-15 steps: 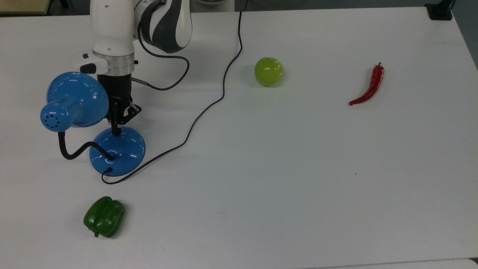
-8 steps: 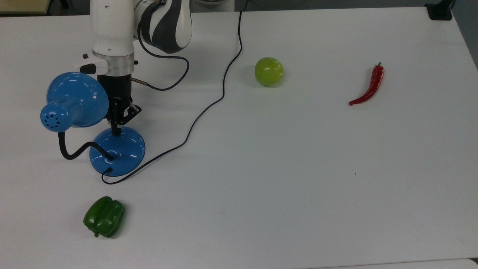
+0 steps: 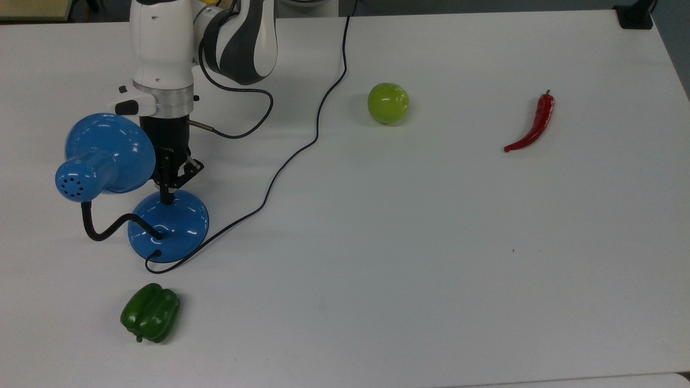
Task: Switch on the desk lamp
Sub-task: 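Position the gripper fingertips over the switch on the lamp base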
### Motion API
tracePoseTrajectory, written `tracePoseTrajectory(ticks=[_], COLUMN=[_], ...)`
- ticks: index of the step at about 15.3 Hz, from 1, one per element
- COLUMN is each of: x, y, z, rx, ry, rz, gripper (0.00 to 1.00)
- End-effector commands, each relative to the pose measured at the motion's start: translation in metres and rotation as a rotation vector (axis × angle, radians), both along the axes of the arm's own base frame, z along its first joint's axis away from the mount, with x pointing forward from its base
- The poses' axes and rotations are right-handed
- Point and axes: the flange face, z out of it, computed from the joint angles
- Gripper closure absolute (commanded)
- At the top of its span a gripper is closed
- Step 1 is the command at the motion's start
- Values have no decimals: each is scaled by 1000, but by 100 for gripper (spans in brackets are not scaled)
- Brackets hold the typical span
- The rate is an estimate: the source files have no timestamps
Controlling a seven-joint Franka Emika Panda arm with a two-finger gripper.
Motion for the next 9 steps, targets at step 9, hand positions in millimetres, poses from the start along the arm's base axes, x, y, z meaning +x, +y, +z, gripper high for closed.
tracePoseTrajectory(ticks=[9], x=[35], y=[0], z=[11], rx=[90], ry=[139], rz=[39], gripper=[100])
